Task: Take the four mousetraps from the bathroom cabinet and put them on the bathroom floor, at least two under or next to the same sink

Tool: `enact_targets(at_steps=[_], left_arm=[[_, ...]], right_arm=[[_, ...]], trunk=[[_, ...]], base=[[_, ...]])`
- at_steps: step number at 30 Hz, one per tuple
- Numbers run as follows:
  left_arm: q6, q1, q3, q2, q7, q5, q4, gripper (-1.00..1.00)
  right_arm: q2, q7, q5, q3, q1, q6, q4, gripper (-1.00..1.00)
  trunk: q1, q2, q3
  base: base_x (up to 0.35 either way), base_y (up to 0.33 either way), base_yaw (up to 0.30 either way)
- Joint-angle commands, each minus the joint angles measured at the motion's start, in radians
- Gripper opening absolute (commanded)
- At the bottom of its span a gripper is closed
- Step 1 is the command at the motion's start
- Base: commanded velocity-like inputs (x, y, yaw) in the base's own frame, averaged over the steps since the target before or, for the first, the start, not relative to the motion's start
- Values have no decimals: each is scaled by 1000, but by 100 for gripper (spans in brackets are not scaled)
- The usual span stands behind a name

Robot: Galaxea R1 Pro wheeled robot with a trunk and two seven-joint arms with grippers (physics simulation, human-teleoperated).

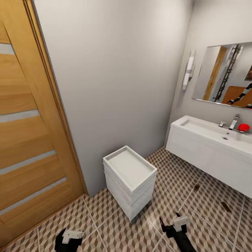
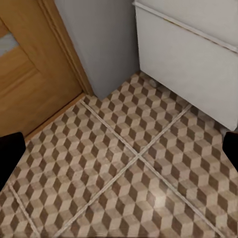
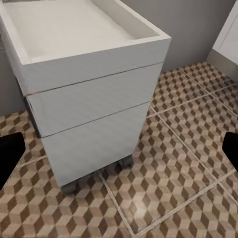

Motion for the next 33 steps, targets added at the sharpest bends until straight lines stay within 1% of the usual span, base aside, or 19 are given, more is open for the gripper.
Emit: enact_targets(at_steps=[1, 7, 13, 33], left_arm=[[-5, -2, -9, -1, 5, 2, 3, 100], [-5, -2, -9, -1, 5, 2, 3, 100], [-5, -1, -9, -1, 5, 2, 4, 100], [-5, -1, -9, 0, 5, 2, 4, 100]], right_arm=[[0, 1, -3, 6, -1, -3, 0, 100], [0, 1, -3, 6, -1, -3, 0, 100], [0, 1, -3, 6, -1, -3, 0, 100], [0, 1, -3, 6, -1, -3, 0, 100]], trunk=[[1, -2, -2], [1, -2, -2], [1, -2, -2], [1, -2, -2]], base=[[0, 0, 253], [-11, 2, 253], [-97, 64, 253], [-224, 182, 253]])
